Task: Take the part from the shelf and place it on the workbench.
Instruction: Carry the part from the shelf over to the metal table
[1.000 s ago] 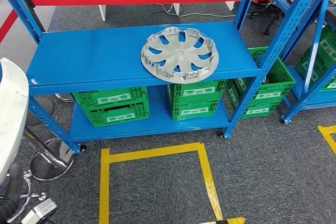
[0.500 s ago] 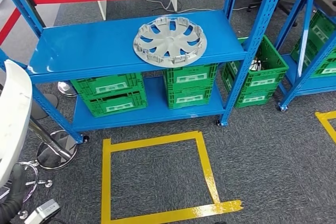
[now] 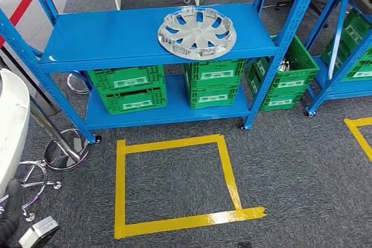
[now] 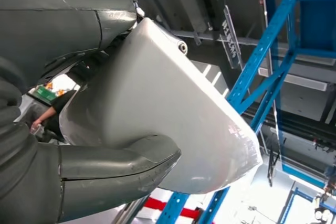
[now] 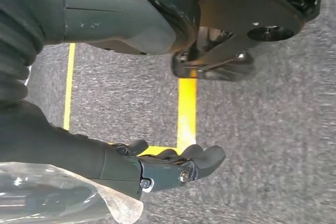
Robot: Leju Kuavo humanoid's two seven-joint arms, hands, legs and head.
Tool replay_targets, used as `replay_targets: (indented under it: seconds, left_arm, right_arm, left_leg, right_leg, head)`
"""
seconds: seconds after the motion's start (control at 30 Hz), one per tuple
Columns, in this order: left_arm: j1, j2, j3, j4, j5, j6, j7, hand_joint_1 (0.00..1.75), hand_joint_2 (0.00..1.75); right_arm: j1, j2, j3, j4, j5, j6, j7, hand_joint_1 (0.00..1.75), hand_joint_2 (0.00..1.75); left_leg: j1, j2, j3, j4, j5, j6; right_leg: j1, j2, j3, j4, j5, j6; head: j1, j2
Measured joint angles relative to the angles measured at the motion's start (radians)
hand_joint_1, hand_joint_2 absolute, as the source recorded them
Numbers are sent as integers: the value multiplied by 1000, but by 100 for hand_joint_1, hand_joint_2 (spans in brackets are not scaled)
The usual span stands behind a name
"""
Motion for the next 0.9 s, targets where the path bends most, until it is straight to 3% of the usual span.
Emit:
replay_targets:
  seconds: [0.03,0.1,0.17,0.23,0.3,0.33,0.43,0.47,0.5,0.53,0.6,0.67,0.7,0.73,0.8,0.83,0.9]
  left_arm:
    - [0,2,0,2,-1,0,0,175,175]
    - [0,4,0,4,-2,0,0,175,175]
    - [0,6,0,4,-3,0,1,175,175]
    - [0,8,0,4,-3,0,1,175,175]
    - [0,10,-1,5,-2,0,1,175,175]
    - [1,12,-1,5,-2,0,1,175,175]
    - [-2,19,-2,7,-4,0,7,175,175]
    - [-4,22,-2,8,-5,0,11,175,175]
    - [-6,24,-3,9,-7,0,14,175,175]
    - [-8,27,-4,11,-10,0,16,175,175]
    - [-15,31,-5,12,-13,0,17,175,175]
    - [-24,35,-6,13,-15,0,17,175,175]
    - [-27,37,-7,13,-17,0,17,175,175]
    - [-30,38,-8,14,-18,0,17,175,175]
    - [-35,38,-10,16,-19,0,16,175,175]
    - [-38,38,-11,17,-19,0,14,175,175]
    - [-42,38,-16,21,-17,0,9,175,175]
  right_arm:
    - [0,0,0,0,0,0,1,0,175]
    - [-1,0,0,0,2,0,3,0,175]
    - [-1,0,0,0,3,0,4,0,175]
    - [-1,1,0,0,4,1,5,0,175]
    - [1,2,0,0,4,1,5,0,175]
    - [2,3,0,1,4,1,5,0,175]
    - [1,3,0,1,2,1,3,0,175]
    - [1,3,0,1,1,1,1,0,175]
    - [0,3,0,1,1,1,-1,0,175]
    - [-1,3,0,1,0,1,-3,0,175]
    - [-2,4,0,1,-3,1,-6,0,175]
    - [-3,6,-1,1,-5,1,-8,0,175]
    - [-4,6,-1,1,-7,1,-9,0,175]
    - [-5,7,-1,1,-8,1,-10,0,175]
    - [-6,7,-1,1,-12,0,-11,0,175]
    - [-6,6,-1,1,-13,0,-11,0,175]
    - [-6,6,-1,0,-16,0,-12,0,175]
  left_leg:
    - [1,0,-14,4,8,-2]
    - [2,-1,-38,15,21,-10]
    - [0,-1,-56,28,34,-21]
    - [-1,-1,-64,31,50,-31]
    - [1,-4,-71,35,47,-42]
    - [2,-5,-78,55,19,-47]
    - [6,-7,-110,219,-134,-61]
    - [6,-7,-115,278,-161,-62]
    - [6,-7,-108,312,-164,-62]
    - [6,-7,-87,310,-145,-59]
    - [3,-8,2,204,-94,-46]
    - [-2,-9,96,58,-89,-31]
    - [-6,-9,120,15,-96,-26]
    - [-10,-9,127,-5,-98,-22]
    - [-10,-6,110,-14,-78,-14]
    - [-8,-4,98,-18,-65,-8]
    - [-3,1,68,-20,-36,2]
  right_leg:
    - [-1,0,25,-13,25,1]
    - [-4,0,117,-136,76,3]
    - [-4,4,202,-268,78,-2]
    - [0,6,220,-311,69,-12]
    - [-2,2,202,-309,81,-29]
    - [-3,-1,191,-309,91,-40]
    - [-2,-8,158,-307,123,-57]
    - [0,-9,145,-304,135,-58]
    - [1,-10,130,-300,145,-58]
    - [3,-10,111,-294,155,-58]
    - [6,-10,79,-281,171,-56]
    - [9,-9,59,-272,187,-48]
    - [8,-8,54,-272,196,-43]
    - [6,-8,50,-274,206,-37]
    - [5,-5,42,-274,214,-25]
    - [5,-2,34,-261,192,-20]
    - [4,2,7,-184,94,-12]
  head:
    - [0,0]
    - [1,0]
    - [1,0]
    - [0,0]
    - [-1,0]
    - [-4,0]
    - [-14,0]
    - [-15,0]
    - [-15,0]
    - [-15,0]
    - [-15,0]
    - [-15,0]
    - [-15,0]
    - [-15,0]
    - [-16,0]
    - [-15,0]
    - [-11,0]
